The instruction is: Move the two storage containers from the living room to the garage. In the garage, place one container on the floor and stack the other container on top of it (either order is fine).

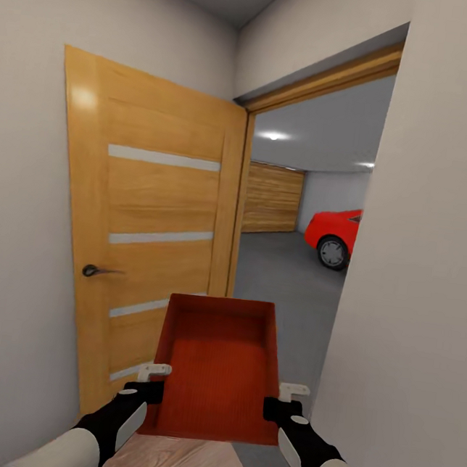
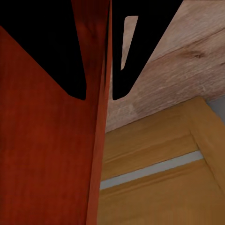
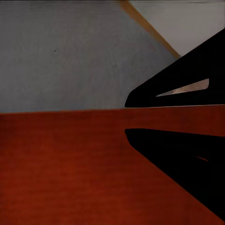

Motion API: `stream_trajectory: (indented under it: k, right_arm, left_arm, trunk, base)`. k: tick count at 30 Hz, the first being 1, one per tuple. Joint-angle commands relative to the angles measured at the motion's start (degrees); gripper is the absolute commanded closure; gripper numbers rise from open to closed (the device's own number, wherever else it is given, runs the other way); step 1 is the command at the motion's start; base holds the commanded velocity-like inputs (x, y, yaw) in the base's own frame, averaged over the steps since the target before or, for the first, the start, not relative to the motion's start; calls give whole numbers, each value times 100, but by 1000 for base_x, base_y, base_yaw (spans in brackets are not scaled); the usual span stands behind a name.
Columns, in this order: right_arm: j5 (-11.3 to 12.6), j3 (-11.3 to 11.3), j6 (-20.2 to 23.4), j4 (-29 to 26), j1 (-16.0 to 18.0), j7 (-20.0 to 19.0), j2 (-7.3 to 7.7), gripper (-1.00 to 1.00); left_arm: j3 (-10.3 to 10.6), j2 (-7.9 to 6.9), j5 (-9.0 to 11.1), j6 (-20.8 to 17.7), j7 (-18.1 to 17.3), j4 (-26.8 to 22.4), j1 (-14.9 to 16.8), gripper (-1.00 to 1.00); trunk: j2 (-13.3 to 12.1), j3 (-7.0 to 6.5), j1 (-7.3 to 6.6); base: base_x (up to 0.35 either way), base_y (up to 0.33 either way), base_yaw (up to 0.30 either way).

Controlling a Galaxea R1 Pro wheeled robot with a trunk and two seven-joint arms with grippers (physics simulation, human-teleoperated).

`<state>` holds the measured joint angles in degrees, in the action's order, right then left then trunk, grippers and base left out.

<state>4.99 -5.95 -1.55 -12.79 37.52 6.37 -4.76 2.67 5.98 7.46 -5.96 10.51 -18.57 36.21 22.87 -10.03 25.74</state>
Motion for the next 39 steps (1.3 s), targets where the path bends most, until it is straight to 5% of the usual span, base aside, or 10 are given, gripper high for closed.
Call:
stream_trajectory:
  k: [1,17,39]
  right_arm:
    - [55,6,-21,23,1,48,10,100]
    - [55,6,-21,23,1,47,10,100]
    - [55,6,-12,23,1,48,10,100]
  left_arm:
    - [-92,-183,-70,165,153,-85,0,100]
    - [-93,-183,-70,165,153,-85,3,100]
    - [-91,-178,-70,165,153,-85,3,100]
  trunk:
    - [5,3,4]
    - [5,3,4]
    - [5,3,4]
  base:
    - [198,107,-287]
    - [53,19,-124]
    - [230,196,-93]
